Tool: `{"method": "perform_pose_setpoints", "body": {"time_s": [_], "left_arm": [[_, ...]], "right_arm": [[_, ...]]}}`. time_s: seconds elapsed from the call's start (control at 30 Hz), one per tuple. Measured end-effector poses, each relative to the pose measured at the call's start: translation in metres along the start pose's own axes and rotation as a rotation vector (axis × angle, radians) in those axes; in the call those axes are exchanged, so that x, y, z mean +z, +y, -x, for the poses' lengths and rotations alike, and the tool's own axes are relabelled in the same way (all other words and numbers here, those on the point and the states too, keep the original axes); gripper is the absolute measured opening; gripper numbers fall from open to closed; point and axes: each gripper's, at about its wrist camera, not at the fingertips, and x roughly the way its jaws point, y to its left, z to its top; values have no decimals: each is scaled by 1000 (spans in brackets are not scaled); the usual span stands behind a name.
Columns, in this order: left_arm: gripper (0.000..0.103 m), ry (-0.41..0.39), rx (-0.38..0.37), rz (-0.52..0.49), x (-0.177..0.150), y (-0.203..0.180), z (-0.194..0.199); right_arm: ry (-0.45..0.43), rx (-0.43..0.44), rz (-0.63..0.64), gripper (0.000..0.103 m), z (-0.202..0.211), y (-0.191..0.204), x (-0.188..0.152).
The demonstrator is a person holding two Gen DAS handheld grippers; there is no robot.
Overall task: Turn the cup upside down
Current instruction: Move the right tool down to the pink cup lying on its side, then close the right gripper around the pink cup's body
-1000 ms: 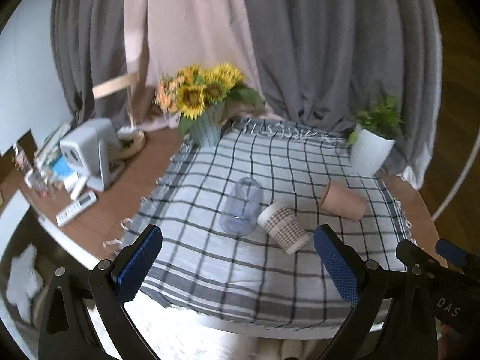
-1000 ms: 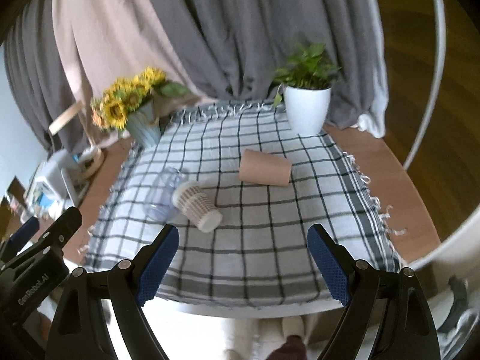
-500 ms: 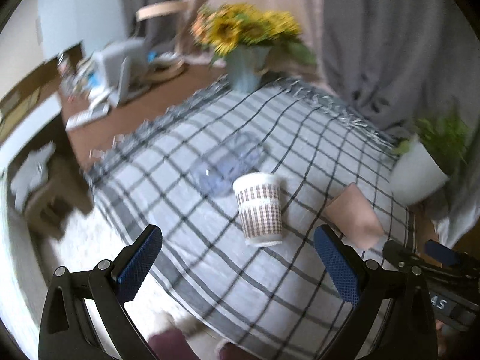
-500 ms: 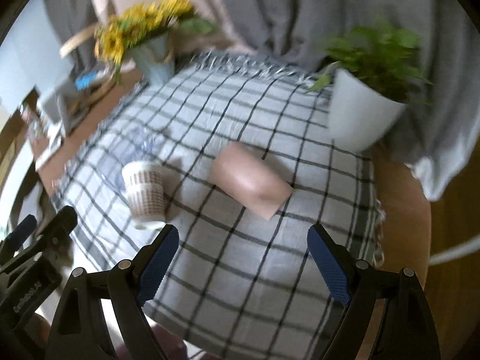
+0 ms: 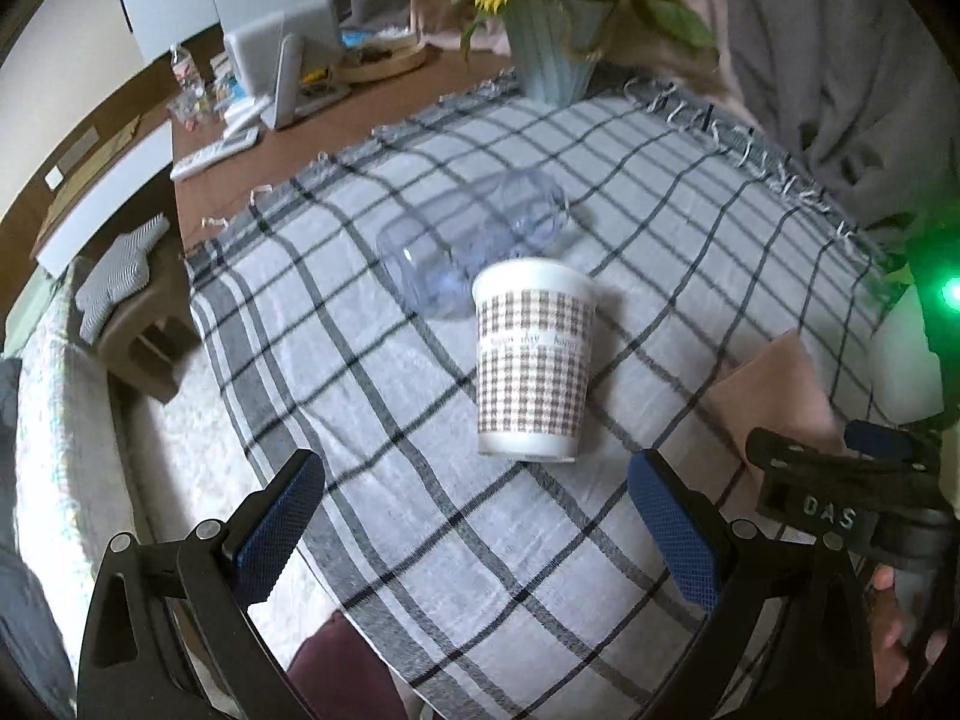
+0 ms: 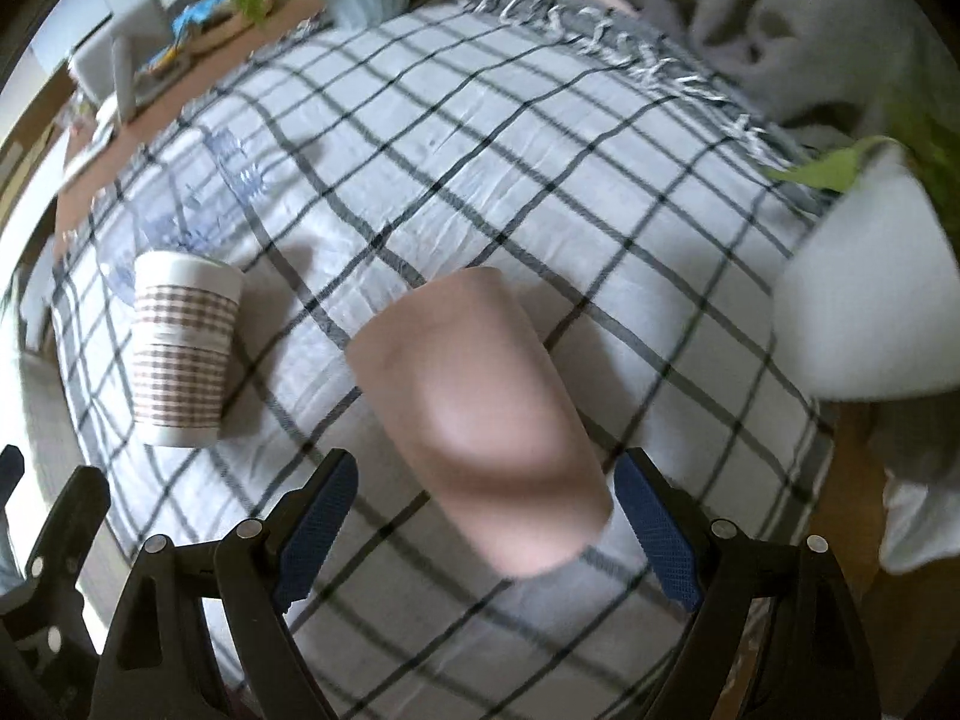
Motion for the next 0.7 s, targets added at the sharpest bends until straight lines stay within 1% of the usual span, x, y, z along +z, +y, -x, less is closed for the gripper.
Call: {"method": "perform_pose_setpoints", "body": {"time_s": [0.1,0.17,0.23,0.37,0.43,0.47,0.57,0.7], "left_arm": [[103,1,23,3,-3,-5,-3],[103,-6,45,-6,-6,-8,-4],[103,-2,47,-10,-7,-9,-7],[103,19,50,-13,-8,-9,-11],[103,8,58,-22,-8,-8,-10],[103,-2,68,-29,-9,-7,-9],[103,-6,43,-49,-8,-4,-8],[103,-15,3,-89,-4,6,-5]], "right_arm": [[34,10,21,87,-16,0,6],[38,-1,29,87,-24,0,9],[40,-2,31,87,-29,-1,10],[44,13,15,87,-41,-5,13],[57,15,-10,85,-47,-8,12],[49,16,-19,83,-47,-9,11],[31,22,-50,81,-45,-11,7],[22,48,-128,75,-37,-20,-7]]}}
